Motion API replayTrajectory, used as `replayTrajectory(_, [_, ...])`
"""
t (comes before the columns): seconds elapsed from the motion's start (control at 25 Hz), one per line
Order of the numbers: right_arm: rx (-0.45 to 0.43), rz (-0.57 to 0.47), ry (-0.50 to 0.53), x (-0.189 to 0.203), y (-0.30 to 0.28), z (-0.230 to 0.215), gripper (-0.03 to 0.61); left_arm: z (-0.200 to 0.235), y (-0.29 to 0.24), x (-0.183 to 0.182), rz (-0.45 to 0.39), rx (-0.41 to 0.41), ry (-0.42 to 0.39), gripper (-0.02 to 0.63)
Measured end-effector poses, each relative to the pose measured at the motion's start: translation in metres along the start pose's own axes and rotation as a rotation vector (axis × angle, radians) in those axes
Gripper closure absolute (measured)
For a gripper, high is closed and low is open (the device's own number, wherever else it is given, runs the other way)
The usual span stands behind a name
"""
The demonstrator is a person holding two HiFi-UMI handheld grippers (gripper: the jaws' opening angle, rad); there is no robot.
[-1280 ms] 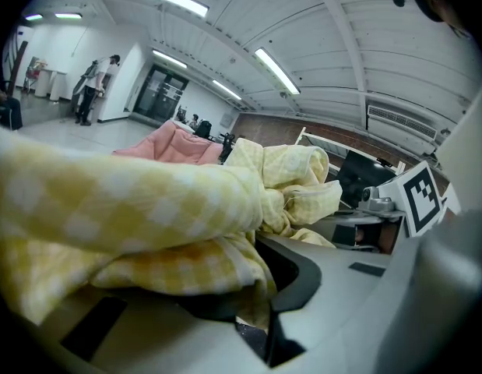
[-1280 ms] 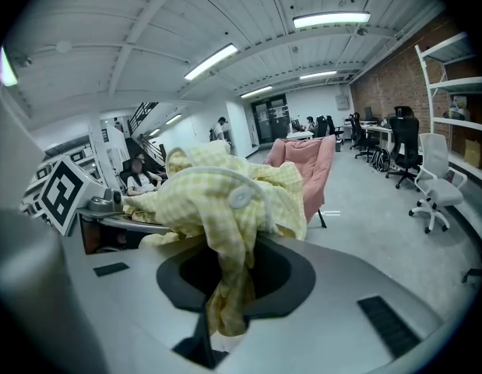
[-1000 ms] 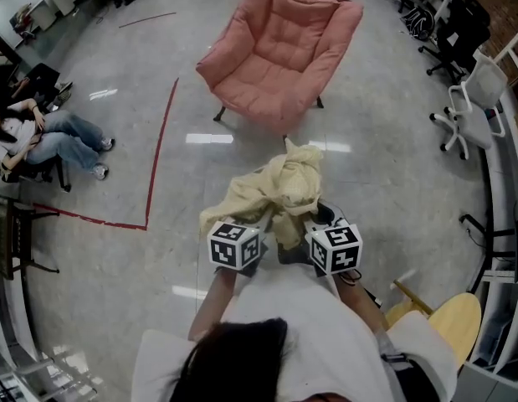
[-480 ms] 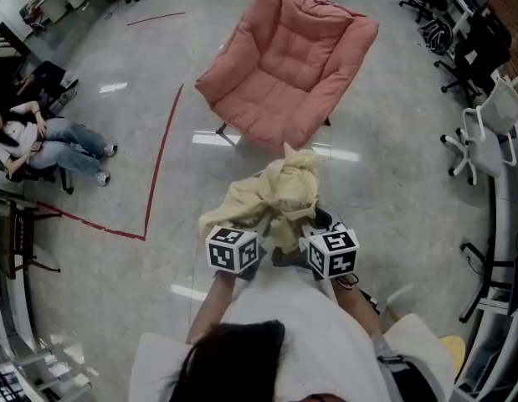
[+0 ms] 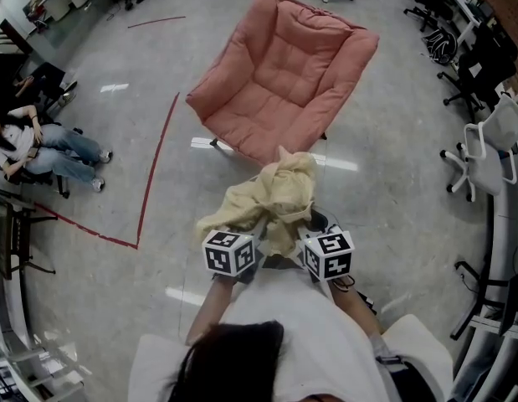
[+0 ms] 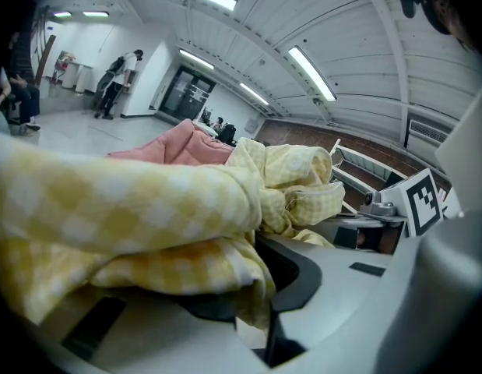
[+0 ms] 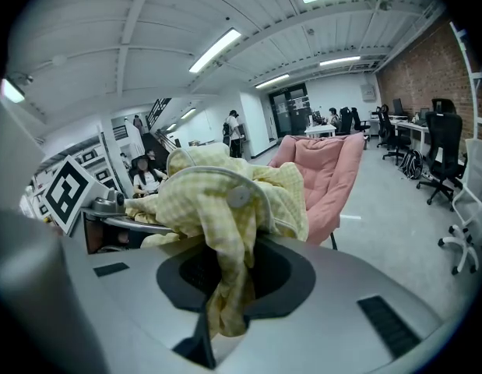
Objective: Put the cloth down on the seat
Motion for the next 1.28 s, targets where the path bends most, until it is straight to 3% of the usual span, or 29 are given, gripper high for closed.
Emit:
replayTrajectory(0.8, [0.0,0.016,0.002,-0.022,-0.027,-0.036,0.495,0.013,-0.046,-0.015,0.015,-0.006,0.02,0.552])
replayTrajectory(1.28, [0.042,0.031,0.016,-0.054,-0.075,-0.042,0.495,0.064,-0.082,-0.041,0.012,0.045,0.044,0.552])
Point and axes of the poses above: the fingertips, and each gripper's own axes: y backward along the fingers, z to its left, x out of its underside, the point moved 8 cm from there along y, backward along the fingers, and after that the axes turned 12 degrees about -y, right-handed, at the moved point
